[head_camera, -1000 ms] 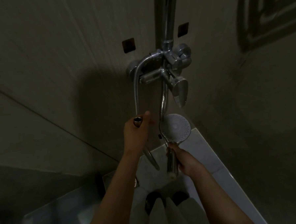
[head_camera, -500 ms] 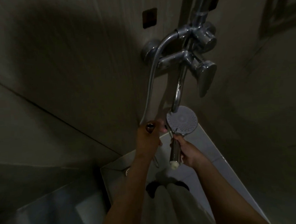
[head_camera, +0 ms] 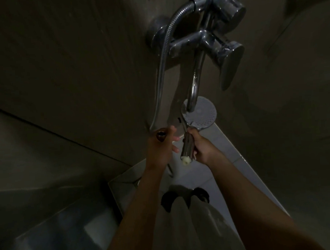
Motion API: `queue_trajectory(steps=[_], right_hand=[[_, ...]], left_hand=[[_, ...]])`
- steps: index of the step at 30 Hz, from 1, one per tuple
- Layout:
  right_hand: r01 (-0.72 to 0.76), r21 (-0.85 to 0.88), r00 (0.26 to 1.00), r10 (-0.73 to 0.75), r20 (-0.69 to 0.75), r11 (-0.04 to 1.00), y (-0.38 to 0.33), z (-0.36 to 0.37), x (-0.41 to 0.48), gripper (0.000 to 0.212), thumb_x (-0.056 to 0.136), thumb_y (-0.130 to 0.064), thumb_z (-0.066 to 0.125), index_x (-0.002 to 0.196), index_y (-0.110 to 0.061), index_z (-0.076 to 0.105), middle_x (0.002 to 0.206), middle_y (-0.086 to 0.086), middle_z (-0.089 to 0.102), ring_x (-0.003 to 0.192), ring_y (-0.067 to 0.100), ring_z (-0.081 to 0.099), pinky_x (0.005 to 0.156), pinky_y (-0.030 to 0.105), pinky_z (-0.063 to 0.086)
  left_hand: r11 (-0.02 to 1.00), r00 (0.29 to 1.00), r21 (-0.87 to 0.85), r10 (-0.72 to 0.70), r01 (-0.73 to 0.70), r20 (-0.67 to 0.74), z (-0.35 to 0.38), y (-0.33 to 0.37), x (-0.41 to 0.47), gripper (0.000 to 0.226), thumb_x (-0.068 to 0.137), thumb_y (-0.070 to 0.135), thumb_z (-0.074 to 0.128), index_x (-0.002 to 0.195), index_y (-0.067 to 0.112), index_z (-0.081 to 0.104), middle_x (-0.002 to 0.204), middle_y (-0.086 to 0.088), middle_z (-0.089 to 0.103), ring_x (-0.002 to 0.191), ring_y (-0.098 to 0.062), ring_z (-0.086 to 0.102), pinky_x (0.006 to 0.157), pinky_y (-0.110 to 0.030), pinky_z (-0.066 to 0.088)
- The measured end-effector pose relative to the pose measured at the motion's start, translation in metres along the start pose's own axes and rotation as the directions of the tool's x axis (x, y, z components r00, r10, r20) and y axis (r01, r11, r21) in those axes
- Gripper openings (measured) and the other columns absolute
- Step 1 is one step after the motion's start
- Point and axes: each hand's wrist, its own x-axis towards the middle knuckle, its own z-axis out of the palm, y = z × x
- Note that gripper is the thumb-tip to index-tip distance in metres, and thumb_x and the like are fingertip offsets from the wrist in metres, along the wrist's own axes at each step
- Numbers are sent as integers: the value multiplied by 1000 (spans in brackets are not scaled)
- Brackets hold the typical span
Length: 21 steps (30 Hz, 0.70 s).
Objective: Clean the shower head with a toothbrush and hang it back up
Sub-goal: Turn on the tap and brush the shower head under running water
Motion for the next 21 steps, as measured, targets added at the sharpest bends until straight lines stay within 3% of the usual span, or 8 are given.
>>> queue_trajectory(steps=[2,6,10,13,16,21], right_hand=[[-1,24,999,0,33,1000,1,1,1,37,102,-30,32,80,-7,52,42,-2,58,31,4,52,31,13,37],[-6,34,997,4,73,999,8,1,8,36,101,-31,32,104,-6,57,70,5,63,39,6,57,34,15,39],[7,-134,1000,-3,25,991,17,-3,11,33,101,-33,33,84,-13,54,42,-6,55,30,2,45,31,15,30],[-5,-181,999,12,36,983,25,-5,16,31,99,-33,37,103,-9,56,57,1,53,32,2,46,31,15,31],[7,-263,999,7,54,965,34,-7,23,44,98,-35,39,125,-2,53,70,6,48,41,5,44,34,16,28],[28,-320,991,15,133,947,46,-10,23,33,98,-39,39,112,-13,56,63,-1,45,38,2,39,35,16,26]], left_hand=[[1000,1000,12,-11,11,11,0,0,1,17,93,36,54,87,26,66,76,5,69,45,-4,56,51,-18,39],[1000,1000,14,6,-6,6,-3,0,2,16,92,36,55,83,27,65,74,7,69,45,-3,57,48,-16,39],[1000,1000,6,5,-5,3,-2,-2,3,16,92,35,55,80,29,65,72,8,69,42,-1,56,47,-17,38],[1000,1000,21,15,-15,-5,0,-4,4,20,92,35,55,75,28,64,73,6,69,45,-4,57,50,-19,40],[1000,1000,17,10,-10,-17,-2,-6,4,19,91,35,57,77,26,65,73,3,70,50,-9,59,51,-20,41],[1000,999,-3,-3,3,-42,-3,-9,6,15,91,32,58,81,24,66,71,3,69,45,-6,58,48,-17,43]])
